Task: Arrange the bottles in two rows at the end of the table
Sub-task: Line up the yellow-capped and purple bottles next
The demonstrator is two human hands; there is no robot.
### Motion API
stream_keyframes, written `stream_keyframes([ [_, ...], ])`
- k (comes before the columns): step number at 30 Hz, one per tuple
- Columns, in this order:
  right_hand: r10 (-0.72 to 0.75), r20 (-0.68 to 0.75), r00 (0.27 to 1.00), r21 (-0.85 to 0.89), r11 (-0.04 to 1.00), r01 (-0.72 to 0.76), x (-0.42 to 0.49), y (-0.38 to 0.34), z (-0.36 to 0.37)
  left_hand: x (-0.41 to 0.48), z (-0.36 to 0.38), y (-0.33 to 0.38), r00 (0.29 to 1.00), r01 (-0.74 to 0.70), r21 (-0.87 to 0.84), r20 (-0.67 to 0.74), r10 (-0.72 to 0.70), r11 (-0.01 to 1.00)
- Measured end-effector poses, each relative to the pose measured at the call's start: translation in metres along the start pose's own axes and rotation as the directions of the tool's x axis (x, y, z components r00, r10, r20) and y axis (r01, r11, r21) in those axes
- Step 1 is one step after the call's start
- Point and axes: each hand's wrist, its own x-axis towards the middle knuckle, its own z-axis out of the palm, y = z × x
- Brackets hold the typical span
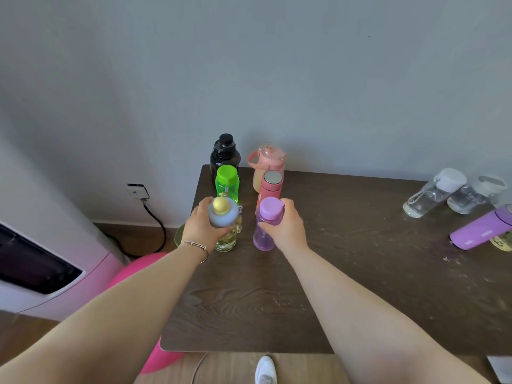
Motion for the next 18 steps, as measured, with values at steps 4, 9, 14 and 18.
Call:
stream_keyframes([
  [4,0.004,0.013,1.000,-0.016,1.000,-0.004,-0.0007,0.0057,0.0044,0.0041,0.0032,-0.0005,1.000,-0.011,0.011,0.003,0.011,1.000],
  [9,-0.003,0.011,1.000,-0.009,1.000,0.003,-0.0009,0.0100,0.0064,0.0088,0.0040,0.0015,0.999,-0.029,0.025,0.040,0.028,0.999],
  [14,0.008,0.038,0.999,0.000,1.000,-0.008,0.0005,0.0084,0.0072,0.0062,0.0032,0.0023,0.997,-0.042,0.037,0.065,0.040,0.998],
  [18,0.013,0.044,0.999,-0.012,1.000,-0.013,-0.0018,0.0093,0.0057,0.0037,0.0026,0.0057,0.996,-0.033,0.061,0.087,0.027,0.998],
])
